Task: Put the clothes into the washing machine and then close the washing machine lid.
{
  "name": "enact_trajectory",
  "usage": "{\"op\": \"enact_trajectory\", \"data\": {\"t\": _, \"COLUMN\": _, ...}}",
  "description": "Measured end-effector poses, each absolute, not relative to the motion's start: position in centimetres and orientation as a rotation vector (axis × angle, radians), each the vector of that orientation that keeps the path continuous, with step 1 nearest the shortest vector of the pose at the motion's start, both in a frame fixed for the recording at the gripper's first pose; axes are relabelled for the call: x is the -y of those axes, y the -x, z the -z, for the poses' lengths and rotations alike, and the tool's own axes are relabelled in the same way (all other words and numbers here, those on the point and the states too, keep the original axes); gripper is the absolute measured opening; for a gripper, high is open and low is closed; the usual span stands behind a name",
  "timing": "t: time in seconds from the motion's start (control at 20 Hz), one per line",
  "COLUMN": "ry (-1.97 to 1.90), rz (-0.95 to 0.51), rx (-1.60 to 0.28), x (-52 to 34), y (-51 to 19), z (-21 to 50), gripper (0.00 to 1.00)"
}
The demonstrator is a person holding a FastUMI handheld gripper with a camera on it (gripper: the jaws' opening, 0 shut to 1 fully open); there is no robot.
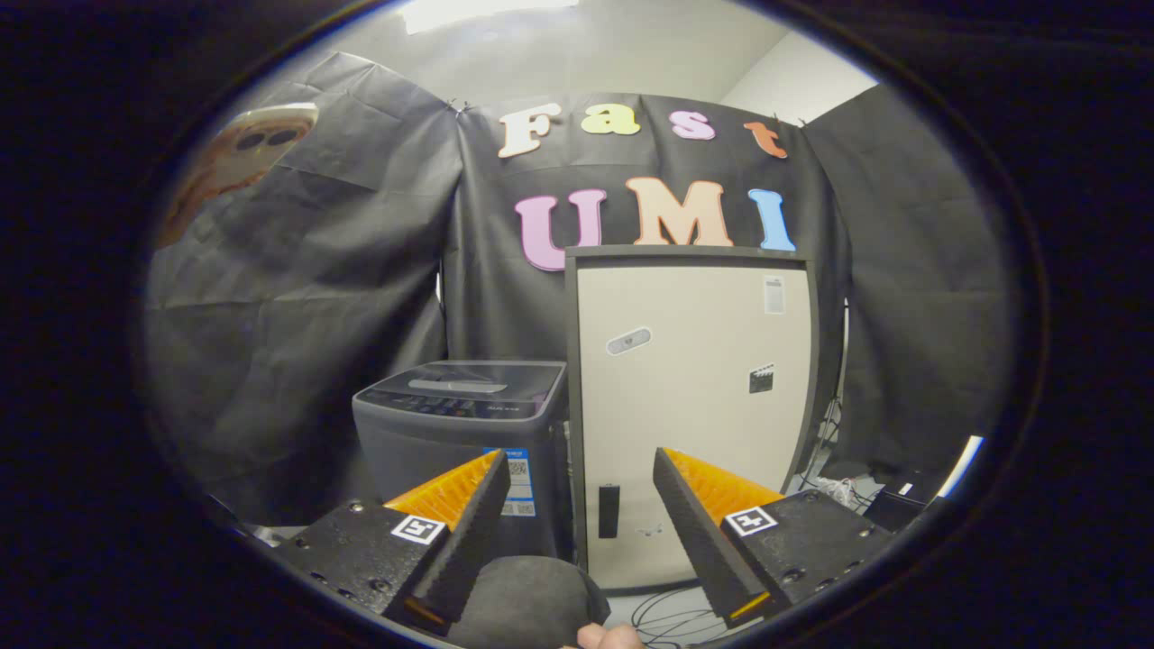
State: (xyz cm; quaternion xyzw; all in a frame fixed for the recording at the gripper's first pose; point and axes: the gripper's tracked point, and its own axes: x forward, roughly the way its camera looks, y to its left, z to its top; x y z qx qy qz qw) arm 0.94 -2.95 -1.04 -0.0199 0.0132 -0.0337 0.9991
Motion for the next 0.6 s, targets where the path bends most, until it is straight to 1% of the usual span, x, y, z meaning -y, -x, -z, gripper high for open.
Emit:
{"op": "enact_trajectory", "data": {"t": 0.25, "ry": 0.036, "rz": 0.041, "rx": -0.021, "x": 1.9, "y": -0.8, "z": 0.9, "gripper": 0.97}}
{"op": "enact_trajectory", "data": {"t": 0.6, "ry": -0.018, "rz": 0.046, "rx": -0.035, "x": 2.2, "y": -0.8, "z": 1.1, "gripper": 0.97}}
